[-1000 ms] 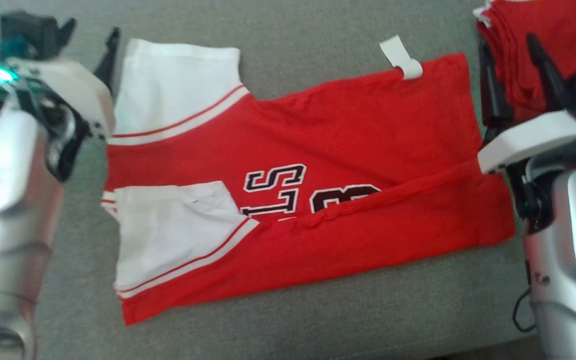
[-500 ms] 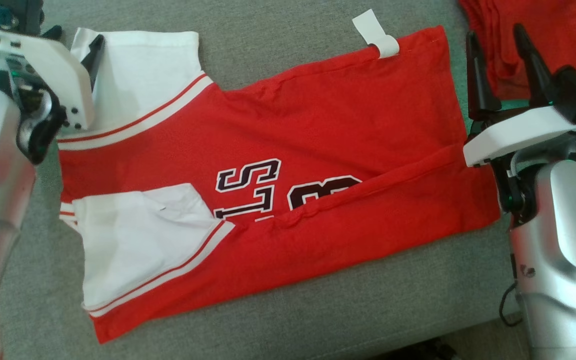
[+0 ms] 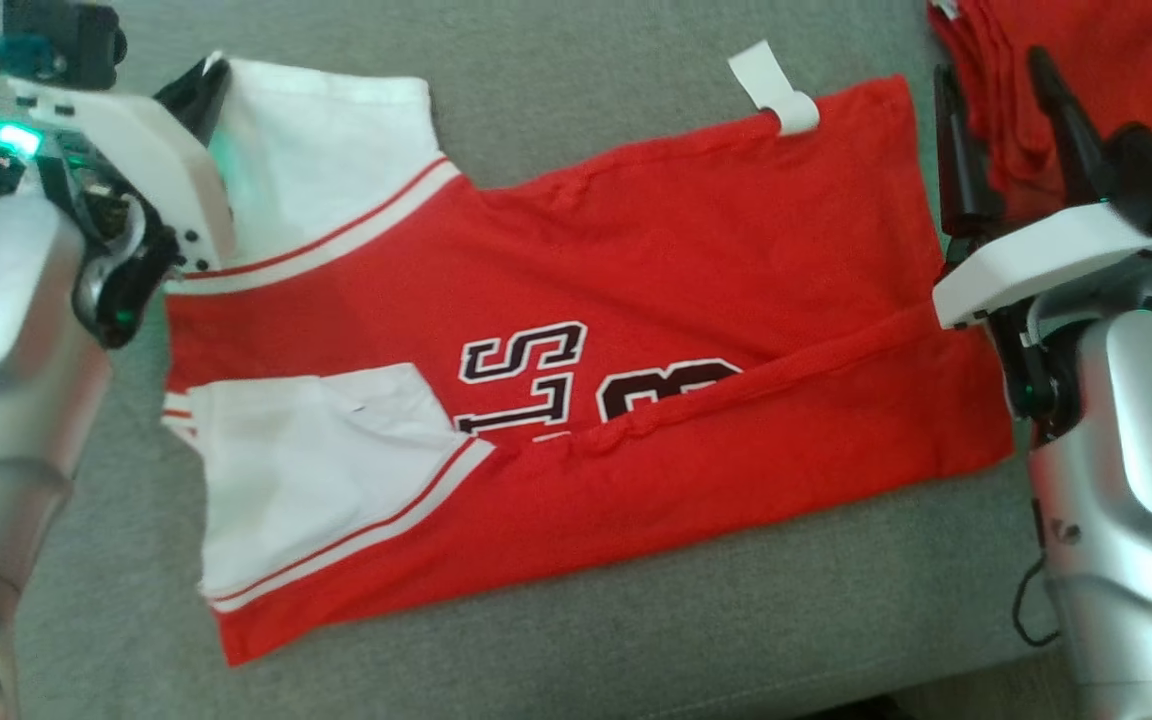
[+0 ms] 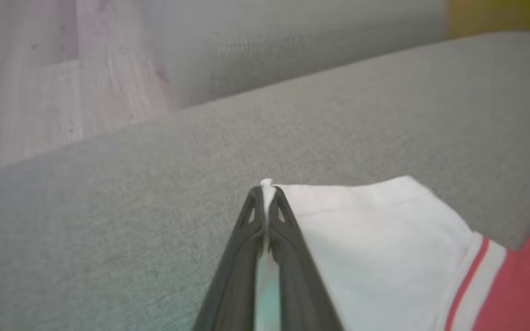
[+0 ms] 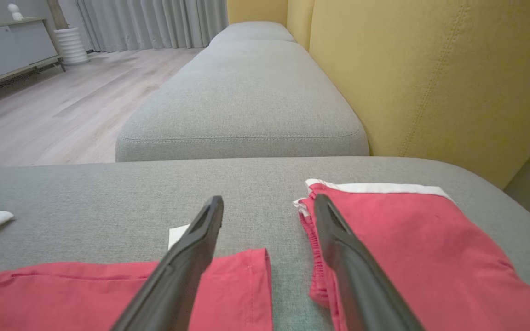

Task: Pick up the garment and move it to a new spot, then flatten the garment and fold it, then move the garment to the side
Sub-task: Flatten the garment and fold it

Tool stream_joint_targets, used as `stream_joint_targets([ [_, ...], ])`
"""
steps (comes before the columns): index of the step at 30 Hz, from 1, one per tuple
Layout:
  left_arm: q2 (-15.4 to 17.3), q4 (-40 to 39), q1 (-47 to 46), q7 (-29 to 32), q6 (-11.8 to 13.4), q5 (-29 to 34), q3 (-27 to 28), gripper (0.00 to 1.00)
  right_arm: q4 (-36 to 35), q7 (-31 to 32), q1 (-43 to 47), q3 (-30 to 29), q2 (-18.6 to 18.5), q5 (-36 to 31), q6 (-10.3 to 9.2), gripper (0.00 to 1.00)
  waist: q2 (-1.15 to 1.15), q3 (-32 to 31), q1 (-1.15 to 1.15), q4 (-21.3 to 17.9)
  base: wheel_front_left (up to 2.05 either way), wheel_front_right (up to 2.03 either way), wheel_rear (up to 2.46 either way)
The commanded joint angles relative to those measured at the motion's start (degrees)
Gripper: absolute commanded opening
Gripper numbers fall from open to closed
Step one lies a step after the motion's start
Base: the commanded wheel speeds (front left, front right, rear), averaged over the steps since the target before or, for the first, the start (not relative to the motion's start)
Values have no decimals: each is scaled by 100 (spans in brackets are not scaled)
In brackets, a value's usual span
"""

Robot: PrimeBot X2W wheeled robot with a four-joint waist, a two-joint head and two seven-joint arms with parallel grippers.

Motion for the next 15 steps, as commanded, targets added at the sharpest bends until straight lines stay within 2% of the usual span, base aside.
stream_joint_targets([
  [1,207,-270,-144,-422,10,10,179,0,-146,60,-152,161,-162,110,-5,100,0,-228,0,197,0,0,0],
  [4,95,-470,-9,-1036,16,53,232,0,-28,178,-183,237,-395,286,-5,100,0,-424,0,412,0,0,0],
  [8,4,-887,295,-1503,96,121,207,0,226,431,-206,406,-755,493,-5,100,0,-625,0,715,0,0,0],
  [10,-3,-1015,386,-1564,131,137,191,0,304,512,-193,497,-850,562,-5,100,0,-667,0,786,0,0,0],
  [15,83,-1855,926,-1518,310,195,19,0,807,795,-120,823,-1377,853,-5,100,0,-796,0,1063,0,0,0],
])
